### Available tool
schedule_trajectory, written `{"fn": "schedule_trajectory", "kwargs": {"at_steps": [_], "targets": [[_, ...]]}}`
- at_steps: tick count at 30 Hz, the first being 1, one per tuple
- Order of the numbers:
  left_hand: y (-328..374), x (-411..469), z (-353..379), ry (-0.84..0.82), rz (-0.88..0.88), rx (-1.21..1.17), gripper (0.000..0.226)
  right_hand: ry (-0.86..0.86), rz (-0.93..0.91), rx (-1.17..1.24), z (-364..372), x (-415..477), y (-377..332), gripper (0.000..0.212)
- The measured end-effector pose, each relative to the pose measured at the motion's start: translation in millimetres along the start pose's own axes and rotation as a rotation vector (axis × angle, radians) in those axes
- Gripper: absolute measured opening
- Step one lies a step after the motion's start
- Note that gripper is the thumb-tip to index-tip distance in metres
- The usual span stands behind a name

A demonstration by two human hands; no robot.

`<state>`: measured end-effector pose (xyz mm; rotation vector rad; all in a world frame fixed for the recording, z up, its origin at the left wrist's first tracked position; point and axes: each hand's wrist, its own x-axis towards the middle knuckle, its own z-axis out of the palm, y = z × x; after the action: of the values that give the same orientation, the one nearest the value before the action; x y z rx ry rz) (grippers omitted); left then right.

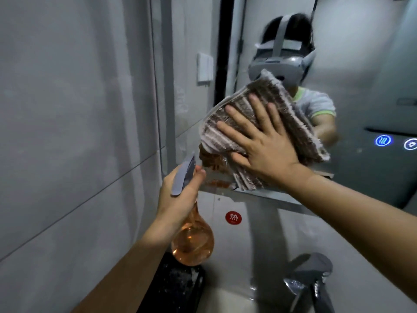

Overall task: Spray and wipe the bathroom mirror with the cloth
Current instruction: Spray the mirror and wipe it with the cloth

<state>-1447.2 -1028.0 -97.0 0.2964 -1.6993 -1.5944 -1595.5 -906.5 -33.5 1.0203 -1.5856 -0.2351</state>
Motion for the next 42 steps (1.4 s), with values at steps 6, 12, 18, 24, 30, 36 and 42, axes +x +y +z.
{"fn": "schedule_trajectory", "kwargs": {"at_steps": [6,12,18,24,30,36,42], "targets": [[-18,2,-34,0.105,0.017,0.107,0.006,0.07,-0.154,0.179,33,40,-74,0.061],[-27,3,-58,0.193,0.003,0.117,0.012,0.081,-0.201,0.269,41,50,-90,0.056],[-28,-9,-36,0.194,-0.015,0.119,0.012,0.024,-0.22,0.215,24,37,-71,0.062],[-11,-33,16,0.081,-0.016,0.108,0.017,-0.038,-0.152,0.122,9,-17,-15,0.066],[16,-56,89,0.019,0.068,0.189,0.007,-0.015,-0.024,0.084,-10,-81,59,0.069],[46,-78,173,-0.048,0.133,0.198,0.01,-0.04,0.159,0.054,-37,-166,147,0.071],[62,-94,216,-0.176,0.088,0.11,0.01,-0.17,0.301,0.026,-51,-225,196,0.078]]}}
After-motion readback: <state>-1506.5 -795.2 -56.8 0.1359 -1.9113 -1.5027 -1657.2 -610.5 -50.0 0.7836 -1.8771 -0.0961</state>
